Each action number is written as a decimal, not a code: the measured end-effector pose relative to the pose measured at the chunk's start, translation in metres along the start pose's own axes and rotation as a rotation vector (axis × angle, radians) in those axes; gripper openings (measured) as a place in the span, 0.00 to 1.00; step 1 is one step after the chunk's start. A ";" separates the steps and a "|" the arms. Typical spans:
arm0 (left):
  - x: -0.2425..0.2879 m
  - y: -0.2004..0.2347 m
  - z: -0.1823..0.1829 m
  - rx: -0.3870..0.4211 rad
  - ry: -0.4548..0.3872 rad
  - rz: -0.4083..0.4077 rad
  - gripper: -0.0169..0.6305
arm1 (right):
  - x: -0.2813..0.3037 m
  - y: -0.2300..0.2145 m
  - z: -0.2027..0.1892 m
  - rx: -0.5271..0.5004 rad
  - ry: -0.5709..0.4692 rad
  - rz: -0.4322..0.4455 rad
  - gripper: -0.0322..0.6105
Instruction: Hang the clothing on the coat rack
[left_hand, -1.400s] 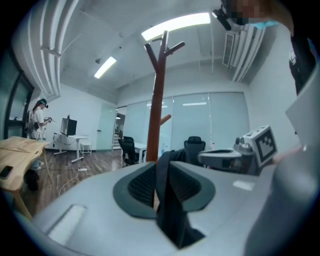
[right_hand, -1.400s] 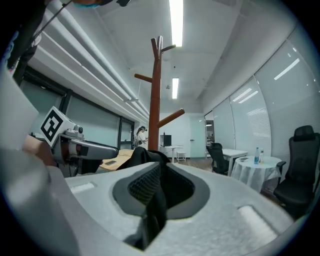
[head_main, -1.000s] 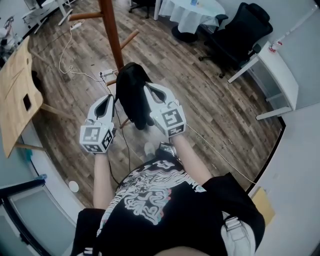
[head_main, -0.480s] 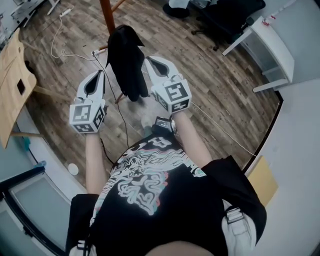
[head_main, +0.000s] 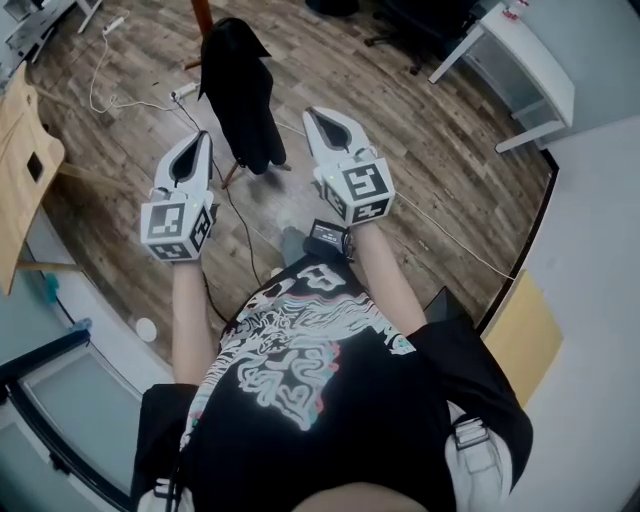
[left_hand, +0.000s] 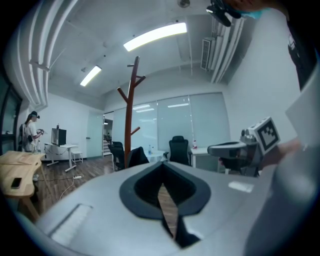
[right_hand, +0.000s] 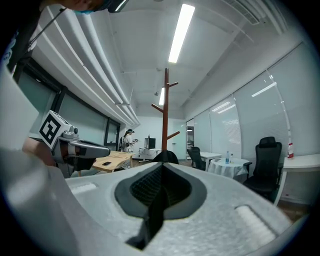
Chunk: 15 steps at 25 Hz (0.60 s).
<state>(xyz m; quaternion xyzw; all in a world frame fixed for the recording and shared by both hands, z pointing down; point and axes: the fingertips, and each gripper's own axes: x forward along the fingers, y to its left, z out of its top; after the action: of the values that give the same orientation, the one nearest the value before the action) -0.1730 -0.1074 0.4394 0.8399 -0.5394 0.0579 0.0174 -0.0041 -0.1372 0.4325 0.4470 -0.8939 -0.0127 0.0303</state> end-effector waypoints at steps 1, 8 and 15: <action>-0.007 -0.003 0.000 0.006 -0.004 0.005 0.01 | -0.007 0.003 0.000 -0.001 0.003 -0.013 0.05; -0.049 -0.021 0.014 0.031 -0.040 0.087 0.01 | -0.061 0.001 0.014 0.010 0.003 -0.045 0.05; -0.065 -0.021 0.031 0.001 -0.044 0.130 0.01 | -0.085 -0.011 0.047 0.200 -0.123 -0.049 0.05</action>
<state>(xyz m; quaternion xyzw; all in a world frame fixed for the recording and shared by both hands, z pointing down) -0.1784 -0.0429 0.4014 0.8040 -0.5932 0.0405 0.0014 0.0523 -0.0758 0.3813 0.4679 -0.8797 0.0486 -0.0695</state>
